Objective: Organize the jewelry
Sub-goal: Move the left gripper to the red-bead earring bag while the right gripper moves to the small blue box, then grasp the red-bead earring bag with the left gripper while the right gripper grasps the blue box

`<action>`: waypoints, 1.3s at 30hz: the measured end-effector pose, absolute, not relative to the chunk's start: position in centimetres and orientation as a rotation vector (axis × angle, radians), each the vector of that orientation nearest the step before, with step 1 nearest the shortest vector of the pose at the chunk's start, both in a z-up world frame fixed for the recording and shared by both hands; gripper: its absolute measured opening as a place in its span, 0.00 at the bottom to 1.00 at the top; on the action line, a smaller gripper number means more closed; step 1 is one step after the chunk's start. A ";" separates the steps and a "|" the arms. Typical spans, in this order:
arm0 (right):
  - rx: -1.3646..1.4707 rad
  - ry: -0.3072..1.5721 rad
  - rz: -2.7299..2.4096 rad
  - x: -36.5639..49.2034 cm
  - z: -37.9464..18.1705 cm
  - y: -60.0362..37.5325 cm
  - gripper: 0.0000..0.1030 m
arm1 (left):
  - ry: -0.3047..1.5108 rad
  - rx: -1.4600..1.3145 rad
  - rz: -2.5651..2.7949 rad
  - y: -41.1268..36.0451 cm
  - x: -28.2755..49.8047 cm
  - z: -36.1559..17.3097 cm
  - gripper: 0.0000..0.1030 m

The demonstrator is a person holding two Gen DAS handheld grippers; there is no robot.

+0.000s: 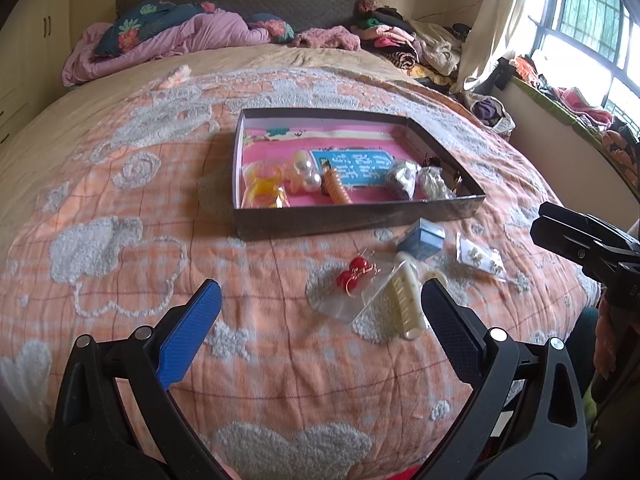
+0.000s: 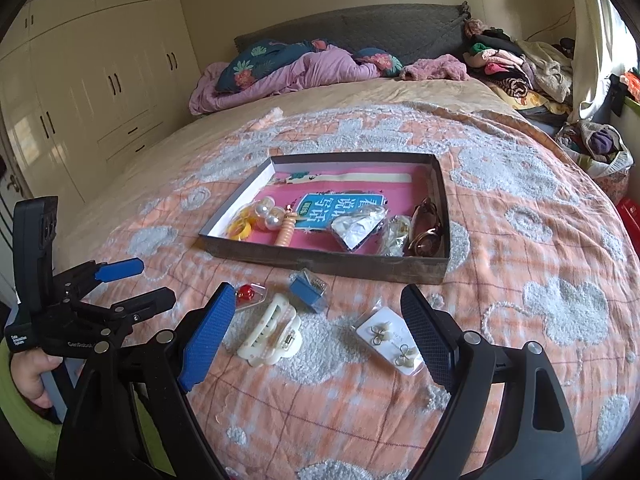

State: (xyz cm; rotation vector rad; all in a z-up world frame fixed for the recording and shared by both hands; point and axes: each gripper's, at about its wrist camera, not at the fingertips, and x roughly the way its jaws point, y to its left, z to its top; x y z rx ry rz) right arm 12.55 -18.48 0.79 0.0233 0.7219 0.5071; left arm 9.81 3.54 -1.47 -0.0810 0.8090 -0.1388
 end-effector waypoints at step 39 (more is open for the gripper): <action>-0.100 0.881 0.542 19.4 -6.5 -13.9 0.56 | 0.902 0.032 -0.203 0.9 13.9 -7.7 0.80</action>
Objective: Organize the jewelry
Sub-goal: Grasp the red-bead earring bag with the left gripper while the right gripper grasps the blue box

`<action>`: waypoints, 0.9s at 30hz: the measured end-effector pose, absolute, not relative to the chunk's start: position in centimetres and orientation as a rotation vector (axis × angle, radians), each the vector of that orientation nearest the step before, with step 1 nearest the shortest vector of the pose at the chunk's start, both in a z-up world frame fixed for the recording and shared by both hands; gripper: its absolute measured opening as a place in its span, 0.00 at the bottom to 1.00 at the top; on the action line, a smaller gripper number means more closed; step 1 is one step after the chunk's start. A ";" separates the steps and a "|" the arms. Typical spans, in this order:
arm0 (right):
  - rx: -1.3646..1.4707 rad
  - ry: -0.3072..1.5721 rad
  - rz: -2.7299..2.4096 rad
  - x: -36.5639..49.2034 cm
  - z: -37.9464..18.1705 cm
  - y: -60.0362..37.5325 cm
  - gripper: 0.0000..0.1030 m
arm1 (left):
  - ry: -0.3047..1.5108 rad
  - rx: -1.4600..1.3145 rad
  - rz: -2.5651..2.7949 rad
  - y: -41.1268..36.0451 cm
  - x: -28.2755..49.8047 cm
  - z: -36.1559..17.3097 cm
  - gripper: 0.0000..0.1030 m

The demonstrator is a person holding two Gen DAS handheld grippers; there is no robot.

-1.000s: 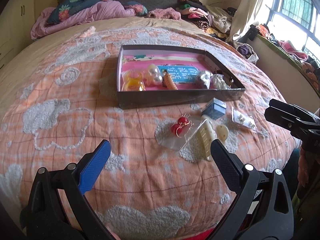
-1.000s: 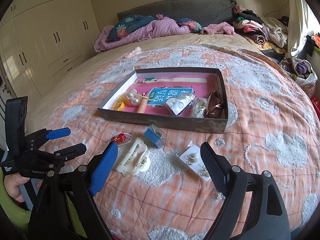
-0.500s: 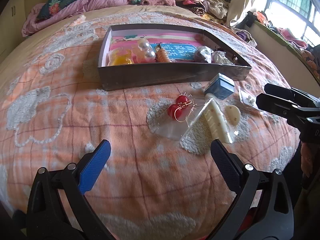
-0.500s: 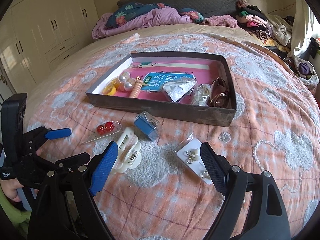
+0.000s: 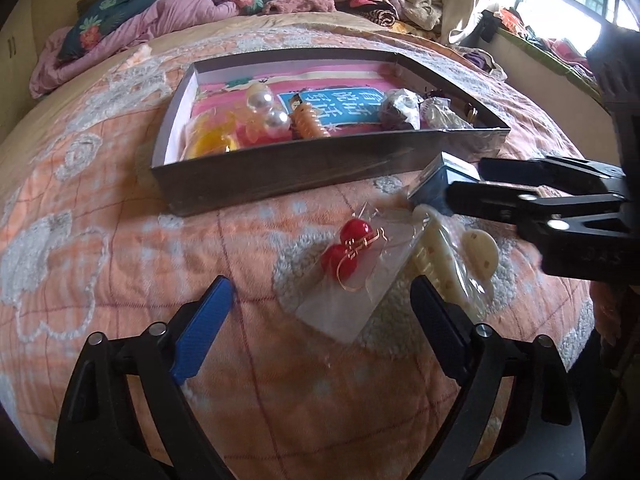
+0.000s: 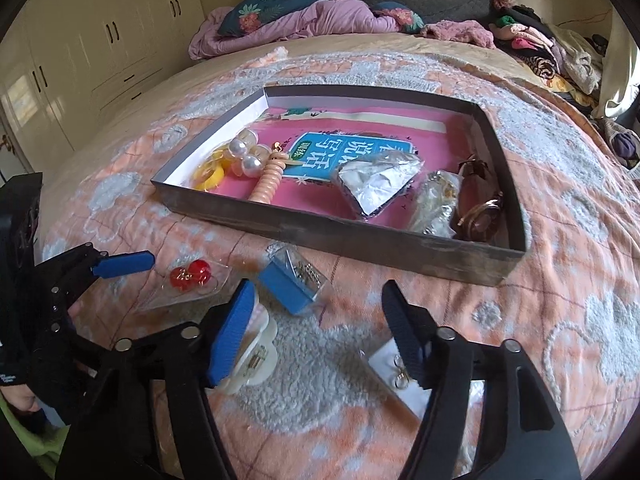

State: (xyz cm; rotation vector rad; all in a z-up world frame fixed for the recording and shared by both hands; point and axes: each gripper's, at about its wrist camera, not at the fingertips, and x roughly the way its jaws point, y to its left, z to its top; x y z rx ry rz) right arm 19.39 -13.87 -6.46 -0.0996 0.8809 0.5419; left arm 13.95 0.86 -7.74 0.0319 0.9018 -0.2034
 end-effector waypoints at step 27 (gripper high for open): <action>0.033 0.802 0.567 18.8 -4.2 -17.1 0.35 | 0.812 -0.001 -0.276 0.7 14.9 -4.5 0.21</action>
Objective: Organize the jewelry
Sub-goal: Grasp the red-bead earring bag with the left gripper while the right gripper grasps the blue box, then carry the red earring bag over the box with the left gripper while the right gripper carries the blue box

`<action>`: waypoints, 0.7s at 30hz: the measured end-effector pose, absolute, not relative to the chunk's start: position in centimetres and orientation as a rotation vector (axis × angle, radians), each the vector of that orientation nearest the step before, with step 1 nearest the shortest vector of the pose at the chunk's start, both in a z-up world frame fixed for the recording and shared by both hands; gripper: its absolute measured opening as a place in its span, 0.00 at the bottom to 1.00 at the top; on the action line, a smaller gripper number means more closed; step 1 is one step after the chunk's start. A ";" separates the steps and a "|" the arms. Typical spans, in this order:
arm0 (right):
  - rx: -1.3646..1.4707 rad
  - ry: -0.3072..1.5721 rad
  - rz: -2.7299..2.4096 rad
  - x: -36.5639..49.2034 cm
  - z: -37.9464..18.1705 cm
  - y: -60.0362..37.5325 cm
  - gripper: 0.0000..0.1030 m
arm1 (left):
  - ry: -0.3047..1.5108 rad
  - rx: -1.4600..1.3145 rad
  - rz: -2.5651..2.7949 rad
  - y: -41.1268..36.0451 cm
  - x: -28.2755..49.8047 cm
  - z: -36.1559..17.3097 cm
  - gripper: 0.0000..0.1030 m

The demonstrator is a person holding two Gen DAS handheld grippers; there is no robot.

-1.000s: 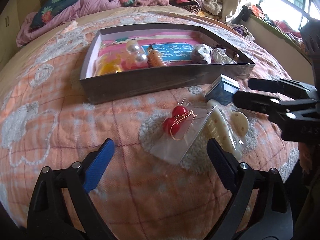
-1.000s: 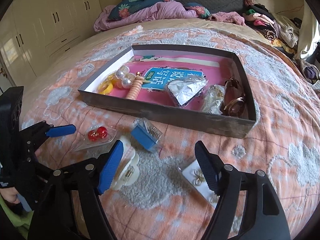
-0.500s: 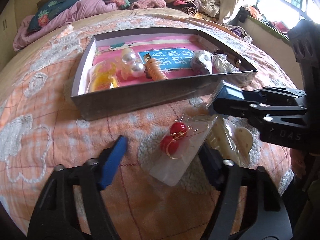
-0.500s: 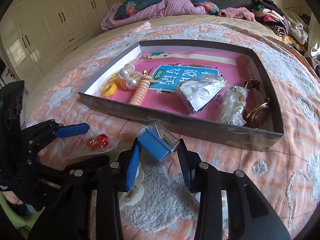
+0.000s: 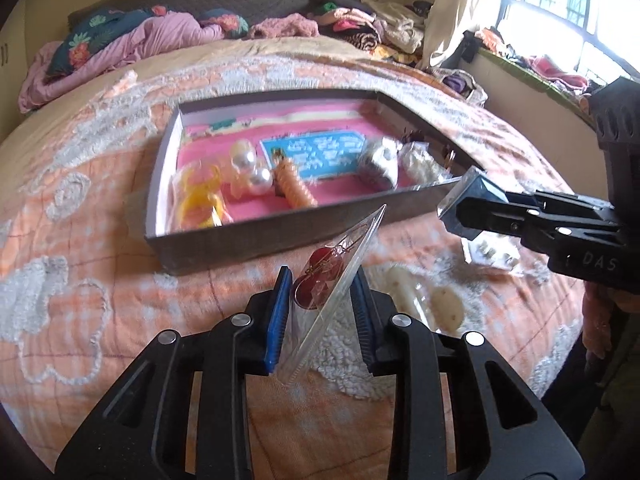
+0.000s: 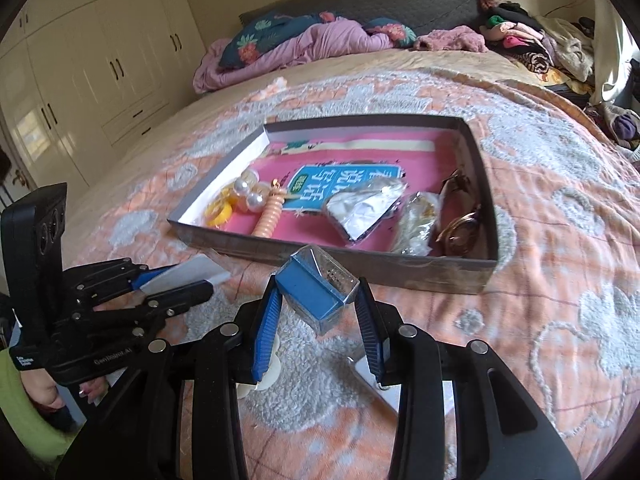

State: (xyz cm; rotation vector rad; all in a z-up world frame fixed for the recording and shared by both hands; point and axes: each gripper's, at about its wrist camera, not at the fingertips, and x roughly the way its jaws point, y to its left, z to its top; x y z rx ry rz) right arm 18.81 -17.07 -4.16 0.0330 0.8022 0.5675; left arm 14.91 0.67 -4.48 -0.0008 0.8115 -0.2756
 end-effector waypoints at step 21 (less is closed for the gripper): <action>0.058 0.693 0.474 20.2 -0.2 -20.3 0.35 | 0.744 -0.012 -0.257 0.4 19.2 -0.7 0.21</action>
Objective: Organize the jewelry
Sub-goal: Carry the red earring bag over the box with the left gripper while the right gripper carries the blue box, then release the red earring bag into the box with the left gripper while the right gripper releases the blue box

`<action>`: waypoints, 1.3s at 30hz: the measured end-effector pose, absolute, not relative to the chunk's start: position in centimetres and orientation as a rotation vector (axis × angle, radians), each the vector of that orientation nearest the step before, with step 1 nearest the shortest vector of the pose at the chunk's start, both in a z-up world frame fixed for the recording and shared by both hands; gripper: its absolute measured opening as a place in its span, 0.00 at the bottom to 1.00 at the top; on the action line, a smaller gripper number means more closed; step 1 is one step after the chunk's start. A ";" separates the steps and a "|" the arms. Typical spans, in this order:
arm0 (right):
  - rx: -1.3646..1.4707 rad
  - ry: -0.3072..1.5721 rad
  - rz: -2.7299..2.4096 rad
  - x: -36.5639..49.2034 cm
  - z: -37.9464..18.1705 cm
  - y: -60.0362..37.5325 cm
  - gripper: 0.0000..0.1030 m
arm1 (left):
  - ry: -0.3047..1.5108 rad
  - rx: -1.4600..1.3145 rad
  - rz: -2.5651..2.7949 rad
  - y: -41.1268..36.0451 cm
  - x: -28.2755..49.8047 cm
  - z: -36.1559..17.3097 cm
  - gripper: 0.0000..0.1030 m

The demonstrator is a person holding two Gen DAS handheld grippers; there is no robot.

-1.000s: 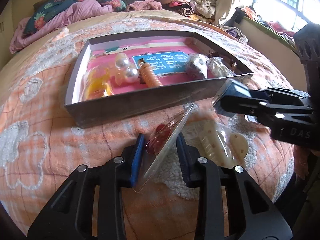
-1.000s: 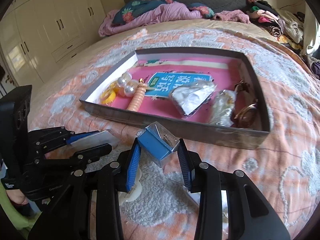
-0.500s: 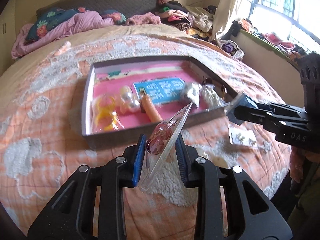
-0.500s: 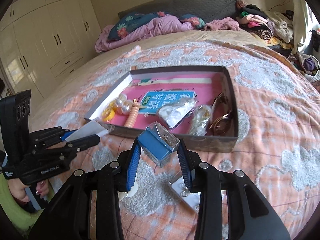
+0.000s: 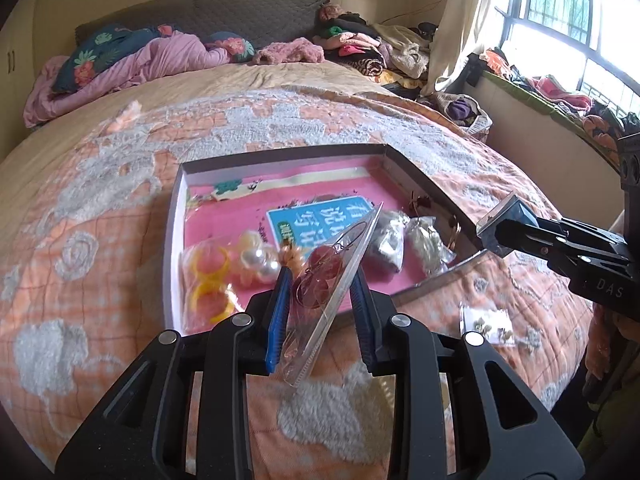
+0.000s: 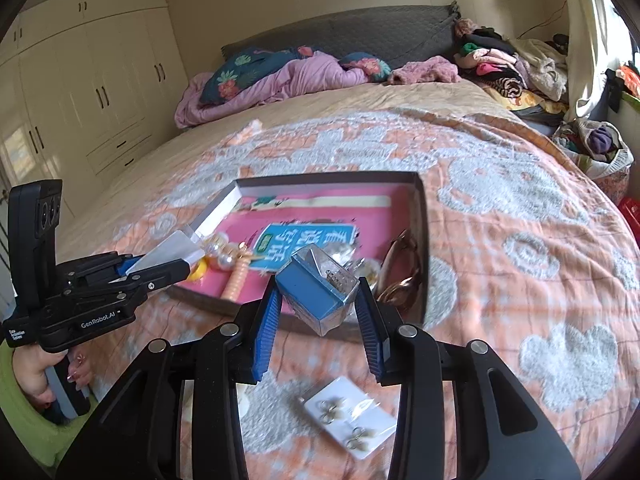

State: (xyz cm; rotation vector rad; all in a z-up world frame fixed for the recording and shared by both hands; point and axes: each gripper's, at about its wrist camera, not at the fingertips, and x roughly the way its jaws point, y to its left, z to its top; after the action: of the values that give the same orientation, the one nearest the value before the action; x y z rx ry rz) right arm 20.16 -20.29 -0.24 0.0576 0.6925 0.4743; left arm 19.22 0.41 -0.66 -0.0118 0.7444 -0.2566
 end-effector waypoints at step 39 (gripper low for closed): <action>0.032 0.733 0.374 28.3 -2.5 -20.3 0.35 | 0.830 -0.013 -0.255 -1.5 25.5 -3.7 0.20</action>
State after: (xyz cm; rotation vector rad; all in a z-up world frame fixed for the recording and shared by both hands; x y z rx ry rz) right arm 28.27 -20.27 -2.52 0.0317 0.7332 0.3735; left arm 25.53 -1.49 -3.74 -0.0129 0.8300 -0.2553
